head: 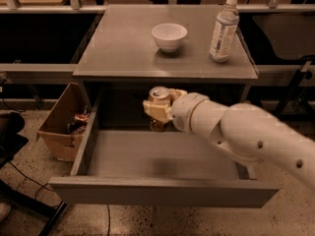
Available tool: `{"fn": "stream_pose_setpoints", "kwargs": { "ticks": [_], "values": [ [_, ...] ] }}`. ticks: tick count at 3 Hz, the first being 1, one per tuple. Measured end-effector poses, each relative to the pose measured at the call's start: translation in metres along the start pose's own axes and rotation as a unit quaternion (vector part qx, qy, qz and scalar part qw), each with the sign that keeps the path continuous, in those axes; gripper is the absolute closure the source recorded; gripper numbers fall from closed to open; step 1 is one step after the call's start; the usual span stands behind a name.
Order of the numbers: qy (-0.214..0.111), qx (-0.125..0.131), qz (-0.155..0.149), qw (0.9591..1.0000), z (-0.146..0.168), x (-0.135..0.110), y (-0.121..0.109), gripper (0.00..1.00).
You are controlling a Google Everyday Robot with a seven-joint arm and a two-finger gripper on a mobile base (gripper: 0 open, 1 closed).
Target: Place orange can into top drawer
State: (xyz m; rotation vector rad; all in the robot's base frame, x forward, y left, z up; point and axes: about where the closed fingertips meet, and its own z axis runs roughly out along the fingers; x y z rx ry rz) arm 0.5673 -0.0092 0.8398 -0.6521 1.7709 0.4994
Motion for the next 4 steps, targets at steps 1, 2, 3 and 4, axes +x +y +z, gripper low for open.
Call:
{"fn": "stream_pose_setpoints", "kwargs": {
  "ticks": [1, 2, 3, 4],
  "values": [
    [0.006, 0.000, 0.002, 1.0000, 0.037, 0.104, 0.031, 1.00],
    [-0.018, 0.042, -0.012, 0.9989, 0.072, 0.134, 0.000, 1.00],
    [-0.019, 0.049, -0.005, 0.9986, 0.075, 0.142, -0.004, 0.73],
    [-0.019, 0.049, -0.005, 0.9986, 0.075, 0.142, -0.004, 0.50]
  ]
}}
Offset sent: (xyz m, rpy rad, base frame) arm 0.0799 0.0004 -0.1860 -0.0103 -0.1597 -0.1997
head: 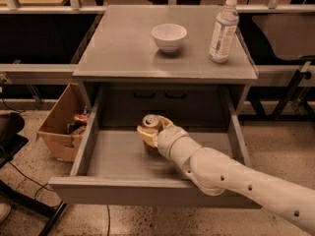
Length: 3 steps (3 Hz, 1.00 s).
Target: Place orange can into top drawer
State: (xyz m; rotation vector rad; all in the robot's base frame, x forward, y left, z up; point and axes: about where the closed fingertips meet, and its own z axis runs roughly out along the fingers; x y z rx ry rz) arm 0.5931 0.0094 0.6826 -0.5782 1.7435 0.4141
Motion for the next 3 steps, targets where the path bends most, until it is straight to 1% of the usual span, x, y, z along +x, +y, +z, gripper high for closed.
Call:
{"fn": "stream_pose_setpoints", "kwargs": {
  "ticks": [1, 2, 3],
  "values": [
    [0.000, 0.000, 0.000, 1.0000, 0.0000, 0.0000, 0.0000, 0.19],
    [0.000, 0.000, 0.000, 1.0000, 0.0000, 0.0000, 0.0000, 0.00],
    [0.000, 0.000, 0.000, 1.0000, 0.0000, -0.0001, 0.0000, 0.00]
  ]
}}
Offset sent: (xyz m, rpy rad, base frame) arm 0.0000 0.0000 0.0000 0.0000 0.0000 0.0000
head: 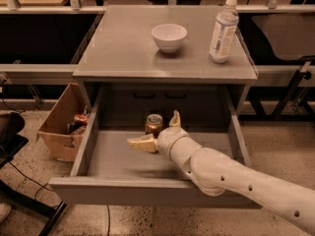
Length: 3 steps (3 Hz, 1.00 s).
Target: Place orange can into top drawer
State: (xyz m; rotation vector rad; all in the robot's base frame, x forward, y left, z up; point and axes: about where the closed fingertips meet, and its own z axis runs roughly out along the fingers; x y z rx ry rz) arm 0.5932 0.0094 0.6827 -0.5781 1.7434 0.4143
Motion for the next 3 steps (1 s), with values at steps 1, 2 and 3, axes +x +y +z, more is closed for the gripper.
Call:
{"fn": "stream_pose_setpoints", "kwargs": {
  "ticks": [1, 2, 3],
  "values": [
    [-0.009, -0.006, 0.013, 0.9999, 0.002, -0.016, -0.009, 0.00],
    [-0.012, 0.008, 0.007, 0.9999, -0.013, -0.051, -0.056, 0.00],
    [-0.003, 0.037, -0.041, 0.9985, -0.065, -0.130, -0.134, 0.00]
  ]
}}
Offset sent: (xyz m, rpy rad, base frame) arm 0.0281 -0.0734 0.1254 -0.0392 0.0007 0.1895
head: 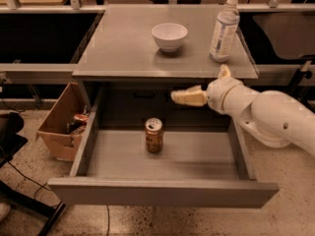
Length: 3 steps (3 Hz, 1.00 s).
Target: Place orange can into top drawer
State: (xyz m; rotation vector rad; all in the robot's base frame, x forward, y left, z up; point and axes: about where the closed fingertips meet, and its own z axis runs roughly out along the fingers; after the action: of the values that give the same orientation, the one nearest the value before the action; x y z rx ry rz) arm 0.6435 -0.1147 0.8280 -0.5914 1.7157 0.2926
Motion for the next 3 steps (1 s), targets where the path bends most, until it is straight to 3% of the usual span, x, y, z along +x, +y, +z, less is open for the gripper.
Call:
{"fn": "stream_pose_setpoints", "kwargs": {
  "ticks": [1, 2, 3],
  "values": [
    [0.000, 0.000, 0.000, 1.0000, 0.000, 0.000, 0.000, 0.00],
    [0.009, -0.021, -0.007, 0.9997, -0.013, -0.008, -0.002, 0.00],
    [0.008, -0.001, -0.043, 0.9990, -0.074, -0.097, -0.072, 0.00]
  ]
}}
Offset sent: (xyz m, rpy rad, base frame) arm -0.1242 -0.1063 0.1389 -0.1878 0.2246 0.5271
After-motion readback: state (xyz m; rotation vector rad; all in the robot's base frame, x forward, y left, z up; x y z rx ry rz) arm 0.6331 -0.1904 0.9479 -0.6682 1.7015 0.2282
